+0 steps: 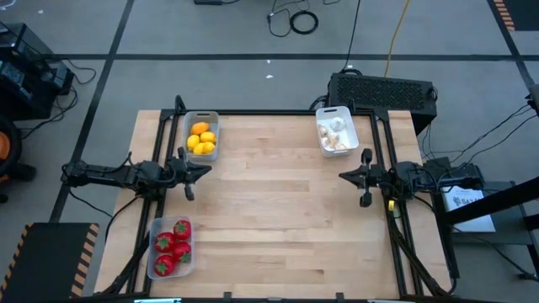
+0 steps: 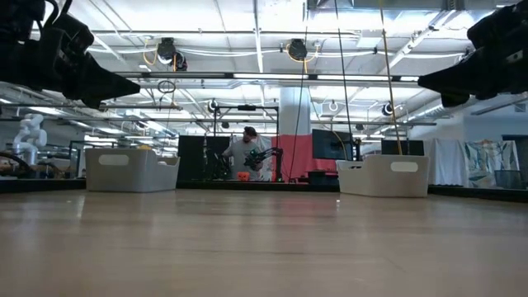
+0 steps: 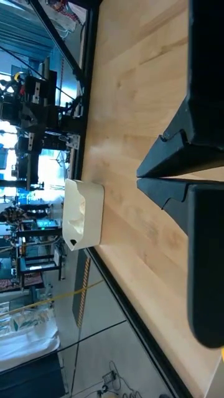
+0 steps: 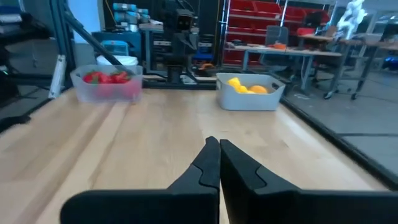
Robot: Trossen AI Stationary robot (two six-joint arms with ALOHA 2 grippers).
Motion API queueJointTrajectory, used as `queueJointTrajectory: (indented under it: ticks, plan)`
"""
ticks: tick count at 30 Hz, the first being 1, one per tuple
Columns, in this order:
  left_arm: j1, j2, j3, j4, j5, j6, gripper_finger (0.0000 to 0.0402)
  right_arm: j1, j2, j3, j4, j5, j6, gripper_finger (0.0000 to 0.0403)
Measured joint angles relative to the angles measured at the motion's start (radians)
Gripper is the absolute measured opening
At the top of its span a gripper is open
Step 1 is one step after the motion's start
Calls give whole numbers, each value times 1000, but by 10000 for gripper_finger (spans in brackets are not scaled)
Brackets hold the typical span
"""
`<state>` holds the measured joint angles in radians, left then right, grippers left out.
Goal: Sort produce into baskets
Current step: Return to Home Position
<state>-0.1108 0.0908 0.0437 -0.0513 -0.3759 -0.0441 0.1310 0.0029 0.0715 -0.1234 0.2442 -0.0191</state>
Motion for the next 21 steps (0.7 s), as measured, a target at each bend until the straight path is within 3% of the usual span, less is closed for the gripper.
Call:
queueJointTrajectory:
  ticks: [21]
  plan:
    - [0, 0, 0, 1, 1, -1, 22, 0, 0, 0, 0, 6, -12, 0]
